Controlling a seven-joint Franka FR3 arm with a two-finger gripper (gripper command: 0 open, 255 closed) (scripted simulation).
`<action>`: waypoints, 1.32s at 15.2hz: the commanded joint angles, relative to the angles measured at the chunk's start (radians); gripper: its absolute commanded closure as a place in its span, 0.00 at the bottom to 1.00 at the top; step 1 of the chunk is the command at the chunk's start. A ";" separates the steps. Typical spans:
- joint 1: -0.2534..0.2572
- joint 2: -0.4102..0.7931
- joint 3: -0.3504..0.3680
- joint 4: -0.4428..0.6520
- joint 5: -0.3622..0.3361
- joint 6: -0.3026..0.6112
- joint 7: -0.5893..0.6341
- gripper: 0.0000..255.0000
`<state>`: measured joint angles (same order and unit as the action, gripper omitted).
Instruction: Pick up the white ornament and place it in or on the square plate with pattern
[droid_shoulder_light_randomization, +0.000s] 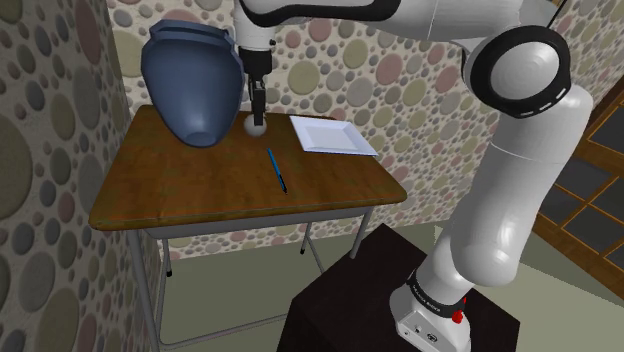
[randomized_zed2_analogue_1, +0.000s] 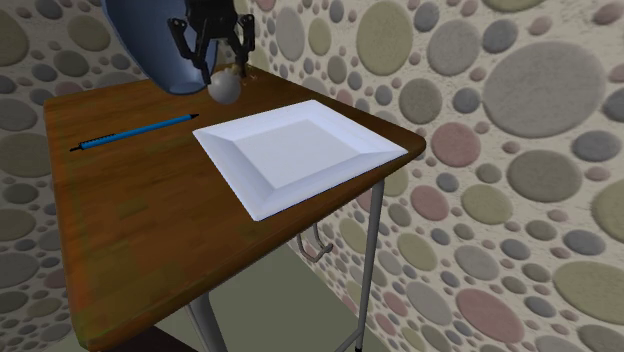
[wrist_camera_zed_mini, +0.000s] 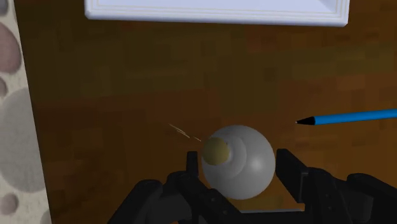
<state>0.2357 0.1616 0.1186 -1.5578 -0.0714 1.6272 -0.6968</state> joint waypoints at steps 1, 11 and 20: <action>0.010 0.037 0.010 0.003 0.000 -0.015 0.003 1.00; 0.002 0.011 0.001 0.060 0.004 -0.096 -0.021 1.00; 0.006 0.043 0.002 0.227 0.000 -0.231 -0.024 1.00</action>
<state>0.2404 0.1977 0.1197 -1.3558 -0.0709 1.4147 -0.7225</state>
